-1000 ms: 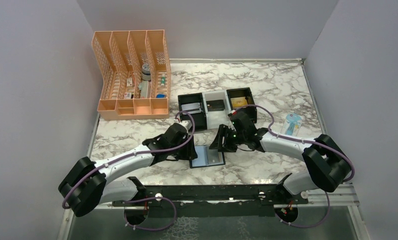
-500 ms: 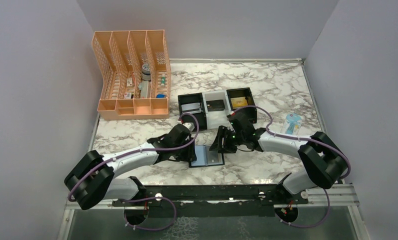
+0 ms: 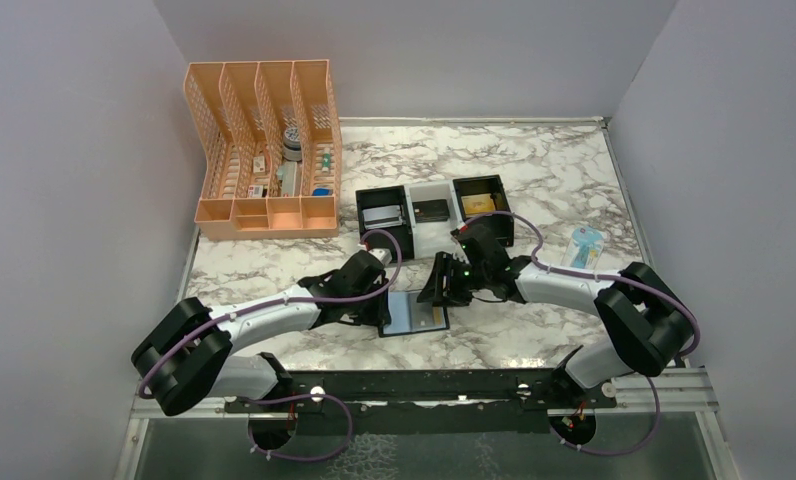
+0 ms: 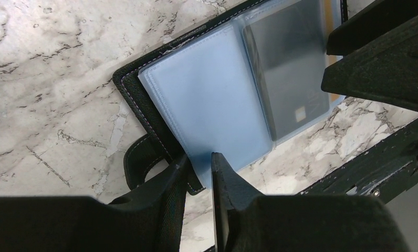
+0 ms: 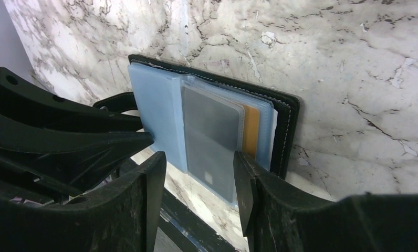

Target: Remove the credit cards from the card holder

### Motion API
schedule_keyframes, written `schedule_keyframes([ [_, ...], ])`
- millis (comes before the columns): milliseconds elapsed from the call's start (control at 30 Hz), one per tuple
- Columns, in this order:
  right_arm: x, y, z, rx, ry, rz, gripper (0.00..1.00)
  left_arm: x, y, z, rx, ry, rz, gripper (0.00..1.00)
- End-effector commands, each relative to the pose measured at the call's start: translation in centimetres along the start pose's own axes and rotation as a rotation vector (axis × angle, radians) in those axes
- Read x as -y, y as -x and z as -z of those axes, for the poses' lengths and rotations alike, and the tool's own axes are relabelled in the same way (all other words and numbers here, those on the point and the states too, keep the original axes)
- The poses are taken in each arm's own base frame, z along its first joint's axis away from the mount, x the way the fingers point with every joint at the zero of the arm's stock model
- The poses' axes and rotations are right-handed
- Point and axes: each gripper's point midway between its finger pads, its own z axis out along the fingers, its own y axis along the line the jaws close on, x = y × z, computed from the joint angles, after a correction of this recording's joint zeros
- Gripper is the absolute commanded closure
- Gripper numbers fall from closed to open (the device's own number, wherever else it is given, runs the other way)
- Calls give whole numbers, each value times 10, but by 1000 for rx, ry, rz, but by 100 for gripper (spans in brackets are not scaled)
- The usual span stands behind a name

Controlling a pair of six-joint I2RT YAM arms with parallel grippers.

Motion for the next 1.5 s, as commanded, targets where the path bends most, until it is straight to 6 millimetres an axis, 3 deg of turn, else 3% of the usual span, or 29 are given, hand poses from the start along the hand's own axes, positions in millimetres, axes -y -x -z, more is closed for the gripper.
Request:
schedule_keyframes([
  [0, -14, -2, 1, -16, 71, 32, 50, 8, 10, 1, 29, -10, -18, 75],
  [400, -26, 2, 10, 23, 124, 49, 50, 11, 13, 1, 42, -12, -19, 77],
  [1033, -70, -6, 10, -58, 400, 91, 50, 22, 23, 0, 91, -60, -10, 80],
  [1467, -74, -6, 3, -93, 423, 92, 48, 4, 29, 14, 147, 33, 16, 77],
])
